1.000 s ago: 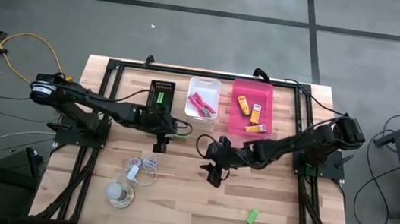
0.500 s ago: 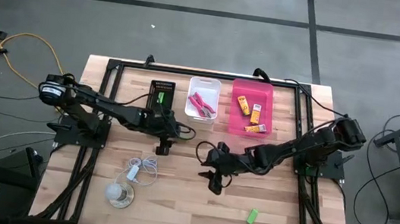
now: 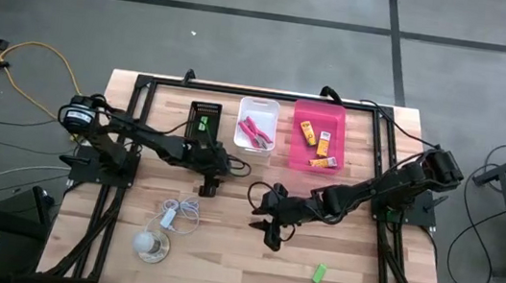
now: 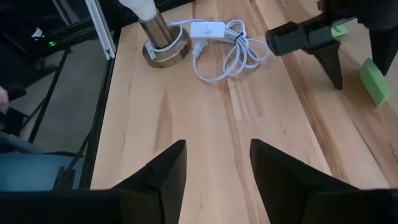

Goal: Pick & Place School Supplies
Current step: Put the eraser into the black bin

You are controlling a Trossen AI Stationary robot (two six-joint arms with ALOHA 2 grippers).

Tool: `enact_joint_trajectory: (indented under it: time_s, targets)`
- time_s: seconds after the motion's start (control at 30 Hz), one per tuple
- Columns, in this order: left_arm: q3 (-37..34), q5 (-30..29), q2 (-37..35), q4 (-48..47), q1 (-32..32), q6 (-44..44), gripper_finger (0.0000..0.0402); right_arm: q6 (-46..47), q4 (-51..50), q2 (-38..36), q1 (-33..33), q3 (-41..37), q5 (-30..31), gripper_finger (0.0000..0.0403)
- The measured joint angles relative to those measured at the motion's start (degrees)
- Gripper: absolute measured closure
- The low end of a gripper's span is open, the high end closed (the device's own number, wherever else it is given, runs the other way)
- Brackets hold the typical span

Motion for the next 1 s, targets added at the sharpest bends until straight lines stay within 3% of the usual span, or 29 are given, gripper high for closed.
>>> enact_joint_trajectory:
  time_s: [0.27,0.67,1.0]
  targets:
    - [0.0,0.1,-0.7,0.3,0.0,0.1,0.0201,0.0,0.5,0.0,0.2,0.0,0.0,0.0237]
    - [-0.1,-0.1,-0.9,-0.2,0.0,-0.1,0.0259,0.0,0.5,0.0,0.2,0.0,-0.1,0.0237]
    - [-0.1,-1.5,-0.9,-2.0,1.5,-1.1,0.0266,0.0,0.9,0.0,0.2,0.0,-0.1,0.0237]
